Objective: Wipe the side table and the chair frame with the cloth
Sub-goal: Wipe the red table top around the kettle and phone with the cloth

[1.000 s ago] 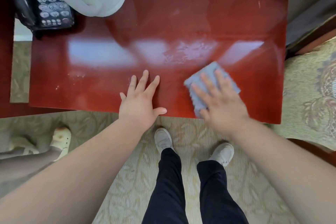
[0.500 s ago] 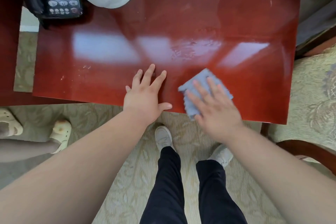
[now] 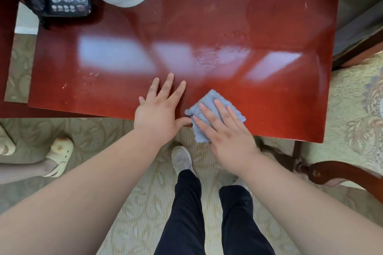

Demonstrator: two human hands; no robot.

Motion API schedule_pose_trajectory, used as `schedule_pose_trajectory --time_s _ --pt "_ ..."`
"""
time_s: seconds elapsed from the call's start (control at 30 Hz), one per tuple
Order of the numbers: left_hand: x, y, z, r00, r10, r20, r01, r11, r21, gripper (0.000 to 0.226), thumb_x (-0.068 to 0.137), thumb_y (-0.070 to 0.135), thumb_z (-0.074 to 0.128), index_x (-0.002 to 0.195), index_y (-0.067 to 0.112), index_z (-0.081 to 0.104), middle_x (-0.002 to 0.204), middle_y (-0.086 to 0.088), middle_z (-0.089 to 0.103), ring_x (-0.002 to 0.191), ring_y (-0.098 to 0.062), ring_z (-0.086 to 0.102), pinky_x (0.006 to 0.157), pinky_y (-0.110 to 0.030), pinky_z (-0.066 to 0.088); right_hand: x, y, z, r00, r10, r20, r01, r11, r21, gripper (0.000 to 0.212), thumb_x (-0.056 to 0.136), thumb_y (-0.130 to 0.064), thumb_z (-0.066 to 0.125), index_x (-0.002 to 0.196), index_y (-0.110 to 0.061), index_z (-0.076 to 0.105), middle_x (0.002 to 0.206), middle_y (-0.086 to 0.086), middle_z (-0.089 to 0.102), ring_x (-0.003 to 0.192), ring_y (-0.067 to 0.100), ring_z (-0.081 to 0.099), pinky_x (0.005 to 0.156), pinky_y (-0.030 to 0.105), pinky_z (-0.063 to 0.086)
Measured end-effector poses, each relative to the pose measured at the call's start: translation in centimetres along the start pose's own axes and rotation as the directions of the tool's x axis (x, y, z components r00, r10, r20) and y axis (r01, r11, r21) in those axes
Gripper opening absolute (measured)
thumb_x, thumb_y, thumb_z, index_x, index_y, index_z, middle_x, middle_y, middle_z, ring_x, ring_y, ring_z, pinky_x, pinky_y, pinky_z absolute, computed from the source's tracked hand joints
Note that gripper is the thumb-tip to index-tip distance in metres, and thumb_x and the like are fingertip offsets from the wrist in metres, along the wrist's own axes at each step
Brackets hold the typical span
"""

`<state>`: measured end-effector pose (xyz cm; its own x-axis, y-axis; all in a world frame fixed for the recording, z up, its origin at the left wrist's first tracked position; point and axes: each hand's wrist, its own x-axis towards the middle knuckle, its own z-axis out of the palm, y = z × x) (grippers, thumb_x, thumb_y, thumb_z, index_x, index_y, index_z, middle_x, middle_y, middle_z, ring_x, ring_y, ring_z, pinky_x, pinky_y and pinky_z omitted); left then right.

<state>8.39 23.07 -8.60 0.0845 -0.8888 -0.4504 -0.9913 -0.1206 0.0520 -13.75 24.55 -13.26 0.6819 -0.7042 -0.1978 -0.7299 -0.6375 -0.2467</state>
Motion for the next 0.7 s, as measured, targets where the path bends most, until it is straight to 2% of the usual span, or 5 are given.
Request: schedule_pose_trajectory --time_s 0.2,0.37,0.47,0.57,0.7 --pt "0.4 -0.3 -0.4 1.000 -0.013 -0.023 0.013 0.999 -0.033 0.098 0.081 0.078 0.062 0.162 0.041 0.021 0.174 0.008 0.007 0.159 -0.026 0.008 0.116 -0.062 0.034 0.9 7.4 -2.2 0.917 0.398 -0.026 -0.398 0.917 -0.013 0.072 0.099 -0.057 0.042 0.162 -0.025 0.027 0.172 0.007 0.011 0.157 0.043 0.001 0.127 0.058 0.006" --pt "2.8 -0.6 -0.8 0.923 -0.024 -0.384 -0.013 0.996 -0.093 0.059 0.090 0.058 0.055 0.134 0.020 0.062 0.152 -0.007 0.053 0.142 -0.033 0.044 0.117 -0.058 0.032 8.3 10.3 -4.8 0.748 0.664 -0.007 -0.664 0.747 0.036 0.073 0.101 -0.059 0.023 0.165 -0.028 0.008 0.173 0.007 -0.007 0.156 0.043 -0.010 0.126 0.055 -0.005" --pt "5.3 0.4 -1.3 0.928 -0.001 -0.372 -0.029 0.997 -0.075 0.052 0.093 0.050 0.049 0.136 0.022 0.059 0.153 -0.004 0.051 0.143 -0.032 0.042 0.118 -0.057 0.031 10.7 7.8 -4.4 0.847 0.532 -0.018 -0.532 0.847 -0.004 0.070 0.101 -0.052 0.027 0.165 -0.029 0.008 0.173 0.007 -0.006 0.156 0.043 -0.011 0.126 0.056 -0.006" --pt "6.6 1.0 -1.2 0.954 0.018 -0.299 -0.030 0.999 -0.033 0.056 0.096 0.044 0.049 0.149 0.027 0.049 0.162 -0.004 0.040 0.147 -0.035 0.035 0.118 -0.058 0.031 7.6 3.7 -3.1 0.988 0.155 0.011 -0.155 0.987 -0.048 0.071 0.096 -0.046 0.041 0.163 -0.026 0.024 0.172 0.010 0.009 0.157 0.043 0.001 0.127 0.056 0.003" --pt "7.3 0.7 -1.9 0.982 0.018 -0.187 -0.019 1.000 -0.002 0.061 0.098 0.049 0.049 0.156 0.034 0.039 0.168 -0.001 0.030 0.152 -0.036 0.026 0.115 -0.058 0.035 3.3 5.7 -2.7 1.000 0.018 0.004 -0.018 0.999 -0.035 0.071 0.093 -0.047 0.049 0.160 -0.027 0.035 0.171 0.005 0.019 0.158 0.036 0.007 0.126 0.055 0.015"
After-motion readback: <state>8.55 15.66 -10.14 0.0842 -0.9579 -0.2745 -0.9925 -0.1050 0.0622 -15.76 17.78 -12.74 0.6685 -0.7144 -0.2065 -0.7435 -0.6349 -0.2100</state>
